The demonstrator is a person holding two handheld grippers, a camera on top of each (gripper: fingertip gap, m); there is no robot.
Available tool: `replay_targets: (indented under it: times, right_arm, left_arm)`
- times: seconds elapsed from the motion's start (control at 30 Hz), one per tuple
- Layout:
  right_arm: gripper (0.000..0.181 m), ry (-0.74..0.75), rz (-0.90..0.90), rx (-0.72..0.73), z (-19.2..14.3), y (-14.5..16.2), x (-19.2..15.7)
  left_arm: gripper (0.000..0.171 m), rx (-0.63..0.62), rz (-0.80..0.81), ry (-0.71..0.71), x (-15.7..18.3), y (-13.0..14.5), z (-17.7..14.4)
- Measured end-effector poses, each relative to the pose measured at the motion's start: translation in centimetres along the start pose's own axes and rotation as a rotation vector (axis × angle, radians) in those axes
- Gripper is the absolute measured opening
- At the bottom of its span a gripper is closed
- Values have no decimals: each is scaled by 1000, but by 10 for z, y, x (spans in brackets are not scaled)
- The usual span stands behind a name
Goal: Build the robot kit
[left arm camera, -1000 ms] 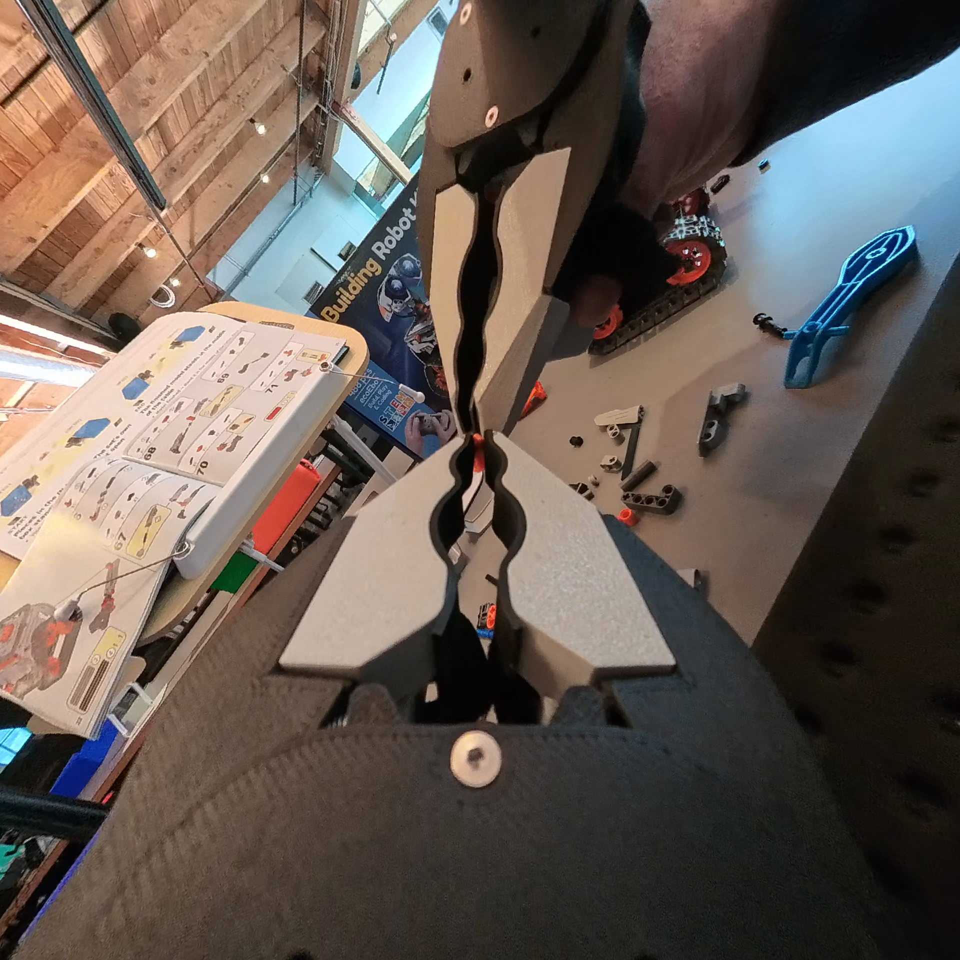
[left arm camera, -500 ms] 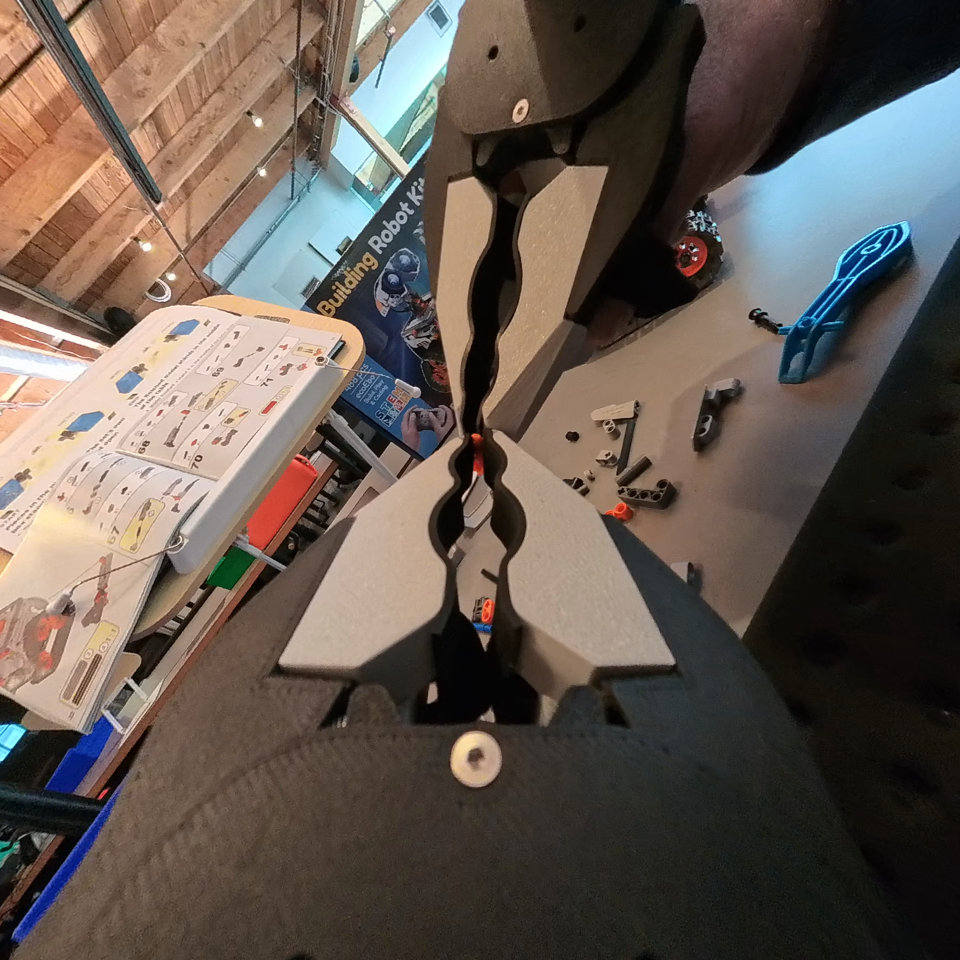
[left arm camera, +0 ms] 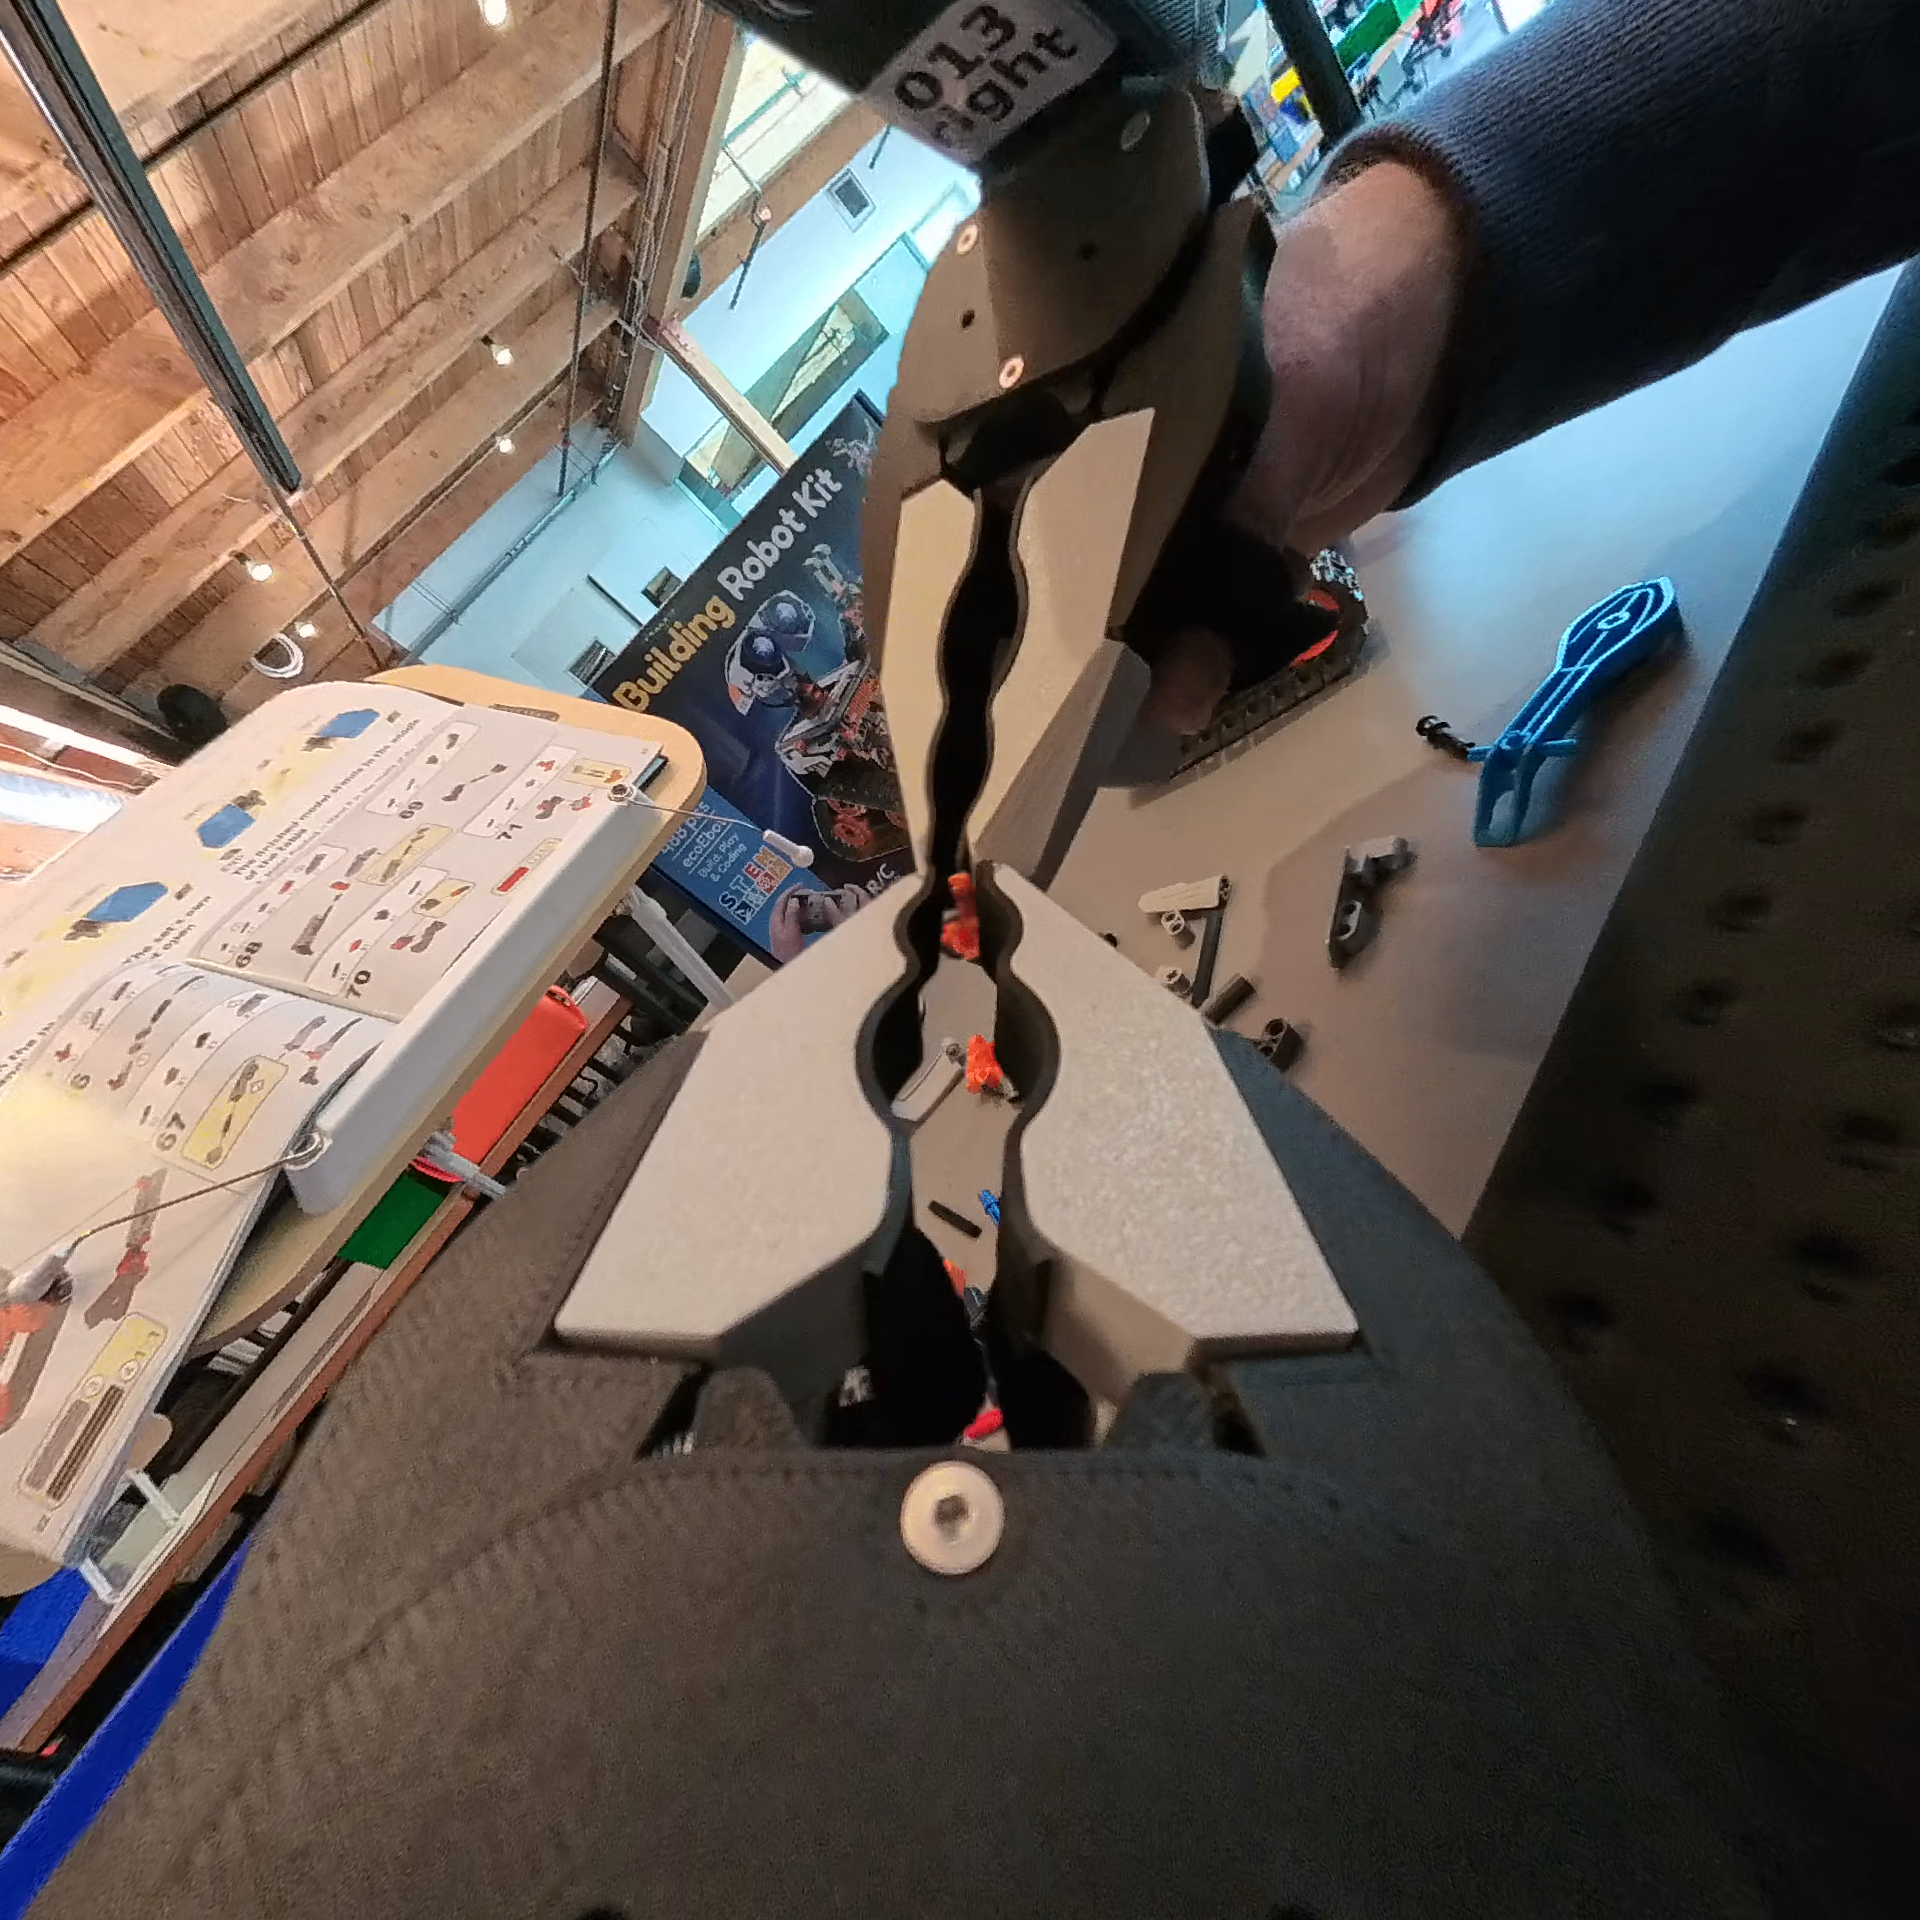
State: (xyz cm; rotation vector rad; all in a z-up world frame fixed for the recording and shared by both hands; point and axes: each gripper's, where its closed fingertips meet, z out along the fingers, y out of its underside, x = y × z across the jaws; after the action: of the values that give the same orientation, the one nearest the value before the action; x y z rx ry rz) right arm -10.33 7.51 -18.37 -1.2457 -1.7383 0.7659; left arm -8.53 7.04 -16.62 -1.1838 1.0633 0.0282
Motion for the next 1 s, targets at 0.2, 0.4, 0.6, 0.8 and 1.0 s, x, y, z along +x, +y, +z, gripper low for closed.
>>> replay_targets:
  times: [0.2, 0.4, 0.6, 0.8, 1.0]
  right_arm:
    - [1, -18, -2, 14, -1, -1, -3]
    - [1, -26, 18, 39, -3, -3, -1]
    - [1, 2, -5, 37, -2, -3, -1]
    - [1, 23, -66, 34, -2, -6, -4]
    - [1, -66, -19, 93, -6, -11, -12]
  left_arm:
    - [6, 10, 22, -4, 1, -2, -1]
    - [10, 1, 13, 5, 2, 2, -1]
    - [4, 1, 8, 11, 4, 2, 0]
    - [3, 21, 40, -2, 3, -2, -3]
    - [3, 46, 141, -22, 6, -8, -6]
